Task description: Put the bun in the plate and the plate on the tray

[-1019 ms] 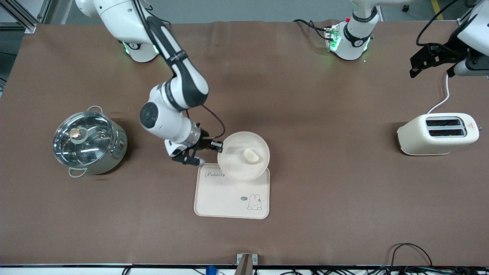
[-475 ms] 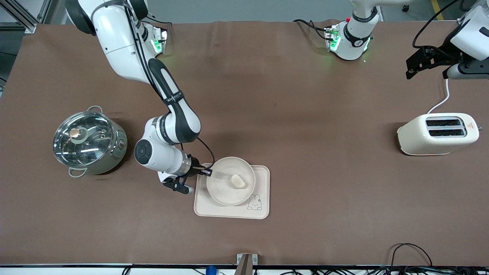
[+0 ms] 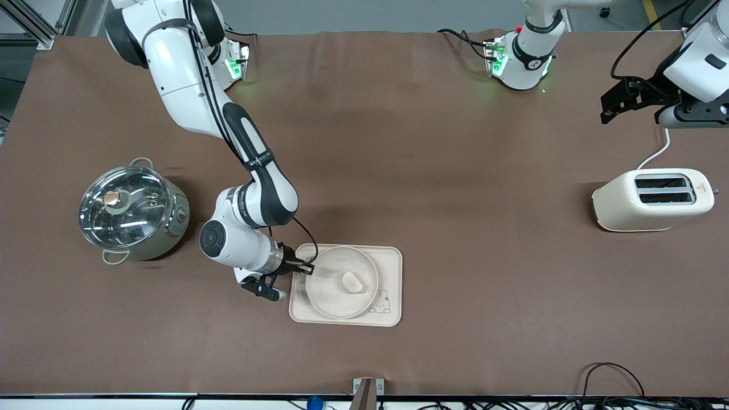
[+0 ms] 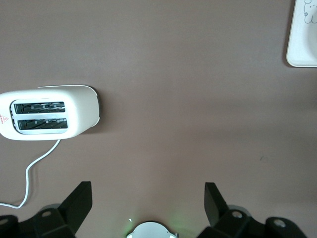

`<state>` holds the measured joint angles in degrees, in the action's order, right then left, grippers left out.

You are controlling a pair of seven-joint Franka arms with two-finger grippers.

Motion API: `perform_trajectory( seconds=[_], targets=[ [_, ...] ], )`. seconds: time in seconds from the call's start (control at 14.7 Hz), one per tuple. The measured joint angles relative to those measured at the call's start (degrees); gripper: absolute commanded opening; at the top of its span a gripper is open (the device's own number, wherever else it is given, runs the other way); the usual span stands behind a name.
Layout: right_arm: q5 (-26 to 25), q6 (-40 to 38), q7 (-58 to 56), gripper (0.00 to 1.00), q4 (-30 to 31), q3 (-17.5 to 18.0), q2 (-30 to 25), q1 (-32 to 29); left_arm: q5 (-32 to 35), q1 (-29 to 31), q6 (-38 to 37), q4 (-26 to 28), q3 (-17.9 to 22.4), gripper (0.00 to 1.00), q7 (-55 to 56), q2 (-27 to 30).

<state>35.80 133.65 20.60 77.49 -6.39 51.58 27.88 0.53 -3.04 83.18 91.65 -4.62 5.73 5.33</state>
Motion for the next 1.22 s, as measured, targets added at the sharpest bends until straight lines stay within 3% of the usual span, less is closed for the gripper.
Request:
perform_trajectory(
  seconds=[0.14, 0.2, 0.34, 0.48, 0.54, 0.88, 1.02, 1.22],
  targets=[
    [0.0, 0.0, 0.0, 0.02, -0.4, 0.0, 0.5, 0.0, 0.0, 0.0, 0.1, 0.0, 0.0, 1.0, 0.0, -0.1],
    [0.0, 0.0, 0.0, 0.12, -0.5, 0.0, 0.5, 0.0, 0.0, 0.0, 0.1, 0.0, 0.0, 1.0, 0.0, -0.1],
    [0.0, 0.0, 0.0, 0.6, -0.6, 0.1, 0.5, 0.0, 0.0, 0.0, 0.4, 0.0, 0.0, 1.0, 0.0, -0.2],
    [0.0, 0.0, 0.0, 0.96, -0.6, 0.1, 0.5, 0.0, 0.0, 0.0, 0.5, 0.0, 0.0, 1.0, 0.0, -0.4],
    [0.0, 0.0, 0.0, 1.0, -0.7, 0.1, 0.5, 0.0, 0.0, 0.0, 0.5, 0.0, 0.0, 1.0, 0.0, -0.4],
    [0.0, -1.3, 0.2, 1.0, -3.1, 0.1, -2.1, 0.2, 0.0, 0.1, 0.6, -0.1, 0.0, 1.0, 0.0, -0.5],
    [-0.2, -7.5, 0.2, 1.0, -3.8, -1.4, -6.0, 0.2, 0.0, 0.2, 0.6, -0.1, 0.0, 1.0, 0.0, -0.5],
    [-4.9, -23.4, 0.3, 1.0, -4.5, -7.7, -14.9, 0.0, 0.0, 0.3, 0.6, -0.2, 0.1, 1.0, 0.0, -0.4]
  ],
)
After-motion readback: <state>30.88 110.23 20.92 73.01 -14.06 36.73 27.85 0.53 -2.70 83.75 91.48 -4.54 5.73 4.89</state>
